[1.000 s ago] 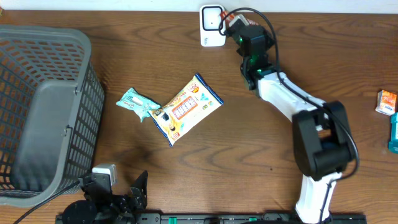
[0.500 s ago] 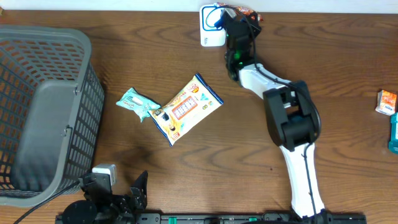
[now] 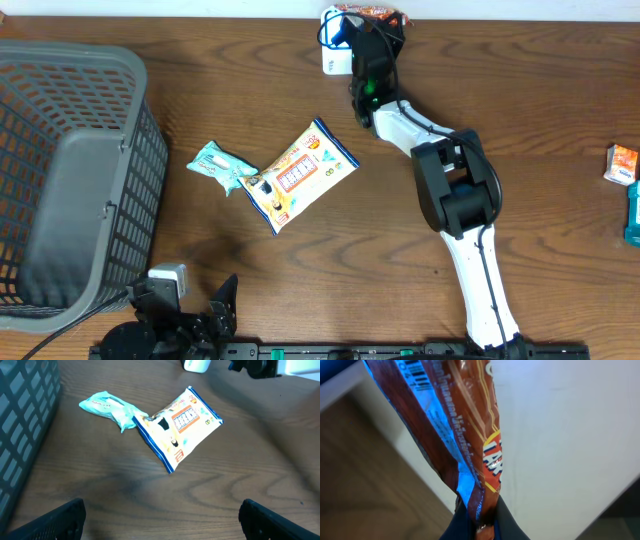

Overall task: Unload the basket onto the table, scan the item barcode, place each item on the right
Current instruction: 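Hold the wafer bar in front of the white scanner face, then carry the wafer bar right and drop it at the right edge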

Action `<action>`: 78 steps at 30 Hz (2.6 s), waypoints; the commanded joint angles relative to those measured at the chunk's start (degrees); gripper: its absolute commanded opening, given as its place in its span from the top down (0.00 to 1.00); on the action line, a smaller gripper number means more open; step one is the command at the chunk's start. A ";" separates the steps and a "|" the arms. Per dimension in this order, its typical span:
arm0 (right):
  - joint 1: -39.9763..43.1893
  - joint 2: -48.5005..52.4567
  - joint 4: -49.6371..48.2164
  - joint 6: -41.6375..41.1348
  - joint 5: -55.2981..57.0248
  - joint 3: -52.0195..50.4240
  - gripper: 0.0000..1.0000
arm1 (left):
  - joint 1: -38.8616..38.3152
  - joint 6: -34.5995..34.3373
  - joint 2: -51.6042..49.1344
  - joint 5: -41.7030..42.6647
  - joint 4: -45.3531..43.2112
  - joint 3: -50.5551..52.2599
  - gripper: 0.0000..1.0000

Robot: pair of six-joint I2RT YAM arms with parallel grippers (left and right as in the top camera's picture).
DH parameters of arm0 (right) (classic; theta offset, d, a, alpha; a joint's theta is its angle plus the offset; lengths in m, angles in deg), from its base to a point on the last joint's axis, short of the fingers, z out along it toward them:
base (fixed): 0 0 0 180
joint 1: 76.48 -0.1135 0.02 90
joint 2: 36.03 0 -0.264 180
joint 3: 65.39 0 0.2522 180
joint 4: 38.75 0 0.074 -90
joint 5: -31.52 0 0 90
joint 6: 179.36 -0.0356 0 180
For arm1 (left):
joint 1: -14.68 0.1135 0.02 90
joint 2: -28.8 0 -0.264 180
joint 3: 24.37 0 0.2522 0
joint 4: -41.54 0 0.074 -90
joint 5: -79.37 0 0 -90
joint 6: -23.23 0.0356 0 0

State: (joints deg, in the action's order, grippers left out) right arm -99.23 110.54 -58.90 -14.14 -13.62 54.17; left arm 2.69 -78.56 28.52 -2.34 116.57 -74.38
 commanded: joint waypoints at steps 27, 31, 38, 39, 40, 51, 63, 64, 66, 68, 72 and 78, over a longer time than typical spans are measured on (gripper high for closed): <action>-3.43 -2.71 14.62 -2.60 2.43 0.98 0.99 | 0.24 0.11 -0.02 0.28 -0.09 -0.28 0.02; -1.86 -8.81 24.37 -10.56 2.43 0.96 0.99 | 0.24 0.11 -0.02 0.26 -0.07 -0.28 0.02; 5.09 -21.49 40.37 -27.28 1.14 0.96 0.99 | 0.24 0.11 -0.02 0.26 -0.09 -0.28 0.02; 6.25 -22.62 42.18 -29.16 0.59 0.96 0.99 | 0.24 0.11 -0.02 0.26 -0.09 -0.28 0.02; 7.63 -23.76 44.33 -31.41 -0.22 0.96 0.99 | 0.24 0.11 -0.02 0.26 -0.09 -0.28 0.02; 26.53 -25.38 61.51 -51.19 -11.06 0.48 0.99 | 0.24 0.11 -0.02 0.28 -0.09 -0.28 0.02; 49.18 -17.35 64.83 -62.20 -18.38 0.26 0.99 | 0.24 0.11 -0.02 0.26 -0.09 -0.28 0.02; 50.31 -16.20 65.02 -63.30 -18.49 0.26 0.99 | 0.24 0.11 -0.02 0.26 -0.09 -0.28 0.02; 51.78 -14.45 65.61 -65.44 -18.51 0.26 0.99 | 0.24 0.11 -0.02 0.26 -0.09 -0.28 0.02; 52.85 -13.25 66.20 -66.99 -18.75 0.26 0.99 | 0.24 0.11 -0.02 0.26 -0.09 -0.28 0.02; 53.57 -13.92 67.01 -68.81 -18.88 0.26 0.14 | 0.24 0.11 -0.02 0.26 -0.09 -0.28 0.02; 53.51 -21.64 68.13 -74.58 -20.35 0.26 0.01 | 0.24 0.11 -0.02 0.26 -0.07 -0.28 0.02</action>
State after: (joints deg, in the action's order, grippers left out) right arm -45.66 96.55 8.90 -82.55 -32.46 54.26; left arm 2.69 -78.56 28.52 -2.34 116.55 -74.38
